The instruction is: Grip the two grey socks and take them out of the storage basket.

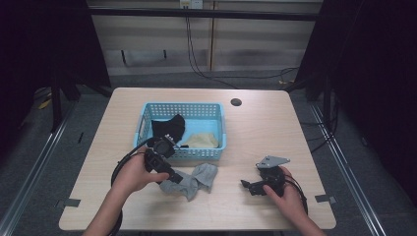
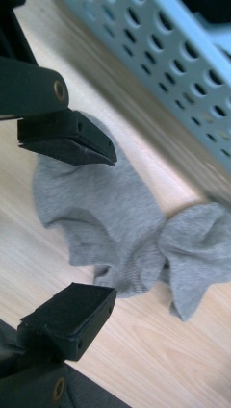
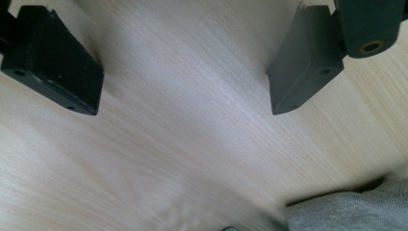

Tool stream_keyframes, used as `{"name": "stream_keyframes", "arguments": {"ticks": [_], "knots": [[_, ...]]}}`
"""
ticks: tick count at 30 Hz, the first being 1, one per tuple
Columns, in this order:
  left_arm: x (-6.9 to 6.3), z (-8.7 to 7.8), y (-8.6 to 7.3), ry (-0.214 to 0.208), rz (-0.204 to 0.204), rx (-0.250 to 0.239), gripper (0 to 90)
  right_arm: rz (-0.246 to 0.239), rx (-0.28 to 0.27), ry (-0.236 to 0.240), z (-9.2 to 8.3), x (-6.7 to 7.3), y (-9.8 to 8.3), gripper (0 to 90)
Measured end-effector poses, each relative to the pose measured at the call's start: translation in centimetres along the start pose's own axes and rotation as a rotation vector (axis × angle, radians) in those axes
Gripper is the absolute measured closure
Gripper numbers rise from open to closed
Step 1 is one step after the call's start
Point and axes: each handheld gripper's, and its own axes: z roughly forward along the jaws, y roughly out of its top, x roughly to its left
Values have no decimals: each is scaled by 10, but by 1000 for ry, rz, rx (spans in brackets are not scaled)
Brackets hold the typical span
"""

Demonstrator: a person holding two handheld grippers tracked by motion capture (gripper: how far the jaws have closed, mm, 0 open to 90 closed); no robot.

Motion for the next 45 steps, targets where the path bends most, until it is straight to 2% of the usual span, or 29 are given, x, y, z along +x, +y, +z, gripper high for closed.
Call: {"name": "stream_keyframes", "arguments": {"ticks": [9, 19, 29, 35, 37, 41, 45], "knots": [[6, 3, -14, -9, -26, -34, 302, 0, 0, 0, 0, 0, 0, 117], [11, -5, -28, 14, -39, -75, 302, 0, 0, 0, 0, 0, 0, 116], [24, -11, -48, 29, -68, -110, 291, 0, 0, 0, 0, 0, 0, 116], [36, -9, -60, 44, -96, -119, 282, 0, 0, 0, 0, 0, 0, 116], [43, -7, -67, 53, -103, -136, 278, 0, 0, 0, 0, 0, 0, 116], [50, -5, -73, 55, -108, -134, 276, 1, 0, 0, 0, 0, 0, 116], [60, 2, -82, 85, -96, -154, 271, -2, 0, 0, 0, 0, 0, 116]]}}
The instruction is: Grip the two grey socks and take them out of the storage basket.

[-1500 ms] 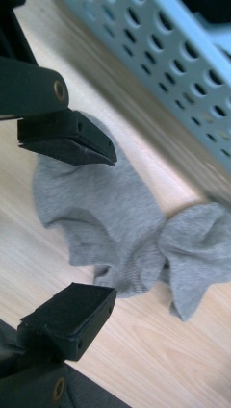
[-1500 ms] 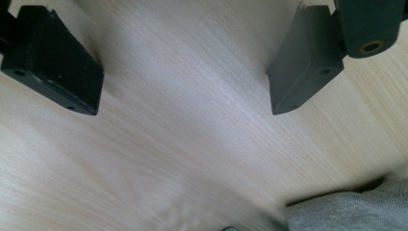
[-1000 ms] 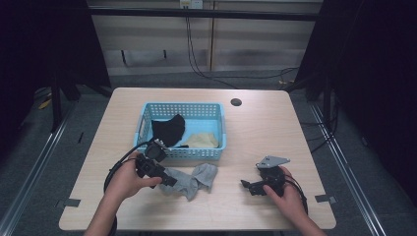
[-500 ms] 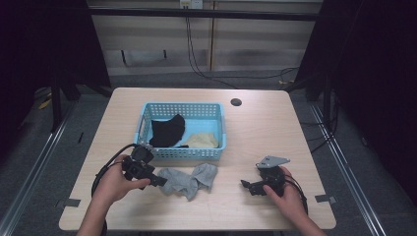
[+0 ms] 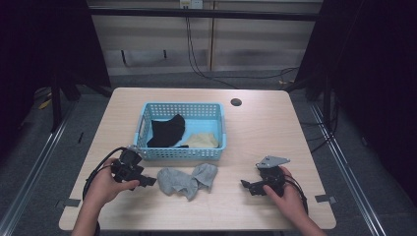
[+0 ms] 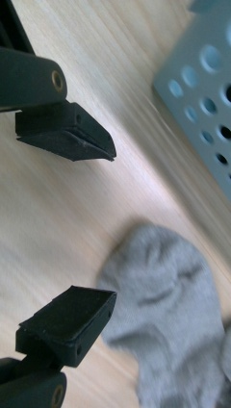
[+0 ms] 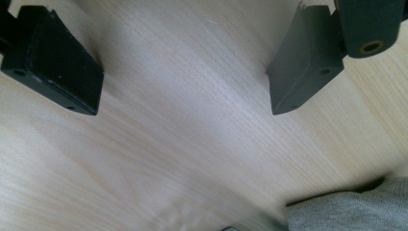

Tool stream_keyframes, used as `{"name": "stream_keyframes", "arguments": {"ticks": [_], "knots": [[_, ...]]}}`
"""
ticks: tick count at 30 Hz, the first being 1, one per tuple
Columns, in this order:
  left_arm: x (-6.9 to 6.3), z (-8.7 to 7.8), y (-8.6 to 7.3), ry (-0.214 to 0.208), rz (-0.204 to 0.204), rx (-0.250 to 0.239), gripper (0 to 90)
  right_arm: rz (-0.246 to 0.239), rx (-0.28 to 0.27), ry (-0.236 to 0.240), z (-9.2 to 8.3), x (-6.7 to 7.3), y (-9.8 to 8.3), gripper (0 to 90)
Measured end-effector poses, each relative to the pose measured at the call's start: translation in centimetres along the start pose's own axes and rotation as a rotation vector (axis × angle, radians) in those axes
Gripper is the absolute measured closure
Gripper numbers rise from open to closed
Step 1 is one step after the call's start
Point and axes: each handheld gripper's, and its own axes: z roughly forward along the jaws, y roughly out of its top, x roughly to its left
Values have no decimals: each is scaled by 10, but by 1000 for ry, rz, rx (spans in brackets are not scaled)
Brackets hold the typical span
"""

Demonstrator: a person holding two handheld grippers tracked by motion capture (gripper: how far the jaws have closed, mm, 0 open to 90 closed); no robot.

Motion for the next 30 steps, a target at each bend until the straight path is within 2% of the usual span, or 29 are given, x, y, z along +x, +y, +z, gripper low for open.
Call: {"name": "stream_keyframes", "arguments": {"ticks": [1, 3, 5, 8, 11, 12, 13, 14, 17, 18, 19, 25, 30], "knots": [[2, 1, -2, 9, 18, -2, 269, 0, 0, 0, 0, 0, 0, 116], [6, 4, -5, 25, 26, -19, 261, 0, 0, 0, 0, 0, 0, 116], [8, 4, -6, 29, 35, -10, 258, 0, 0, 0, 0, 0, 0, 116], [12, 8, -11, 41, 58, -31, 252, 0, 0, 0, 0, 0, 0, 116], [15, 11, -14, 64, 91, -76, 244, 0, 0, 0, 0, 0, 0, 116], [15, 11, -14, 64, 91, -76, 244, 0, 0, 0, 0, 0, 0, 116], [16, 12, -15, 76, 110, -82, 243, 0, 0, 0, 0, 0, 0, 116], [16, 12, -15, 76, 110, -82, 244, 0, 0, 0, 0, 0, 0, 116], [15, 17, -17, 92, 145, -77, 243, 0, 0, 0, 0, 0, 0, 116], [14, 17, -18, 109, 159, -75, 244, 0, 0, 0, 0, 0, 0, 116], [14, 18, -18, 106, 167, -79, 231, -1, -1, 1, 0, 0, 0, 116], [14, 20, -19, 97, 163, -105, 196, 0, 0, 0, 0, 0, 0, 117], [14, 20, -19, 94, 167, -105, 183, 0, 0, 0, 0, 0, 0, 116]]}}
